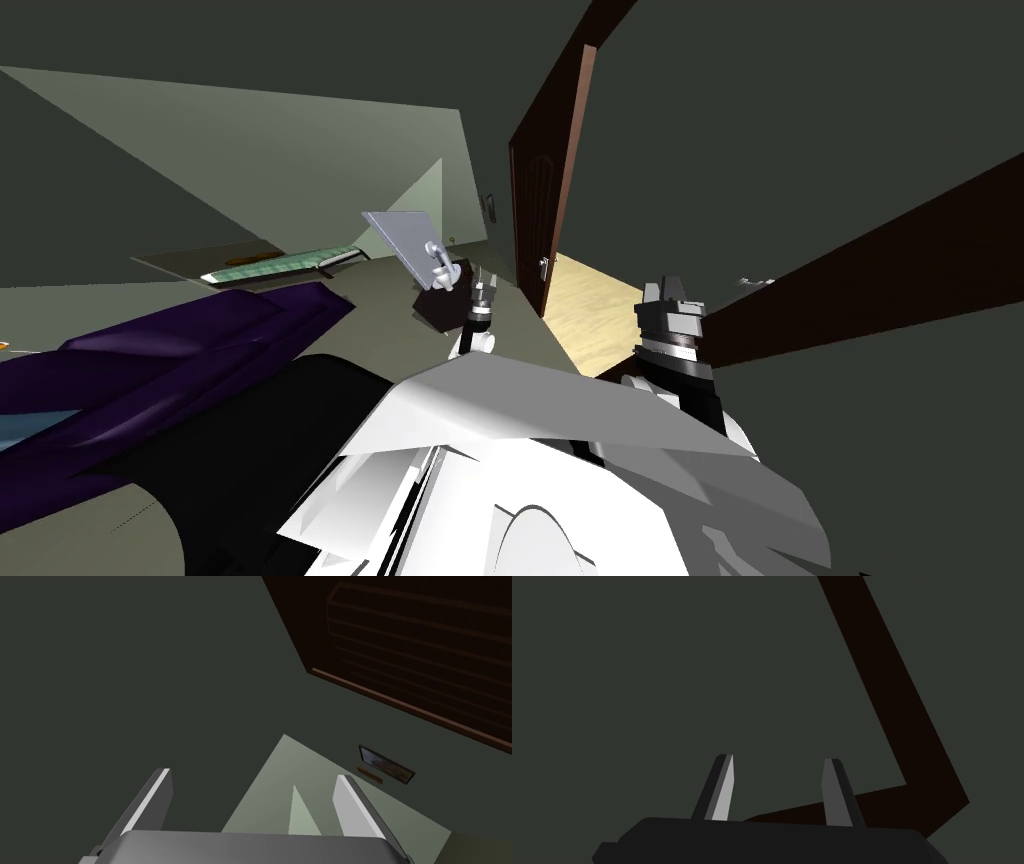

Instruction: Push the door open

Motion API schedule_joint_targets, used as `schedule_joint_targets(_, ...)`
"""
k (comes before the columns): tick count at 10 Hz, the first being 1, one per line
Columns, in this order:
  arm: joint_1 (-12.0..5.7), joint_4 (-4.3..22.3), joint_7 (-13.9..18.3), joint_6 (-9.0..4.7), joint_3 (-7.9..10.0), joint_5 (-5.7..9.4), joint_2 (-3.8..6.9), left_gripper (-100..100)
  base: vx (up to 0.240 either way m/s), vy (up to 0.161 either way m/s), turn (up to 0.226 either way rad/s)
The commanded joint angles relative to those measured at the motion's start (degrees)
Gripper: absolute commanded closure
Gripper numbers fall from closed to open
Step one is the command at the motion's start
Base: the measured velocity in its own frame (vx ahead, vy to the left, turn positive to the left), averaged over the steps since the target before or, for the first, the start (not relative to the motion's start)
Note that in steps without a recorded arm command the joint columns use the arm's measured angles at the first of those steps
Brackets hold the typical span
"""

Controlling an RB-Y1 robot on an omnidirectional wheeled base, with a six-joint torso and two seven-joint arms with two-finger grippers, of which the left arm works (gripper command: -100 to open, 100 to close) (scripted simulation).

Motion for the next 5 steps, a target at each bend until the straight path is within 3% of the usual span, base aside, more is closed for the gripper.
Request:
schedule_joint_targets(1, -1.32, 2.34, -0.30, 0.22, -0.85, 0.69, 0.42, -100, 0.141, 0.084, -0.109)
schedule_joint_targets(5, -3.70, 6.43, -0.99, 0.68, -2.46, 1.61, 0.69, -100, 0.101, 0.067, -0.082)
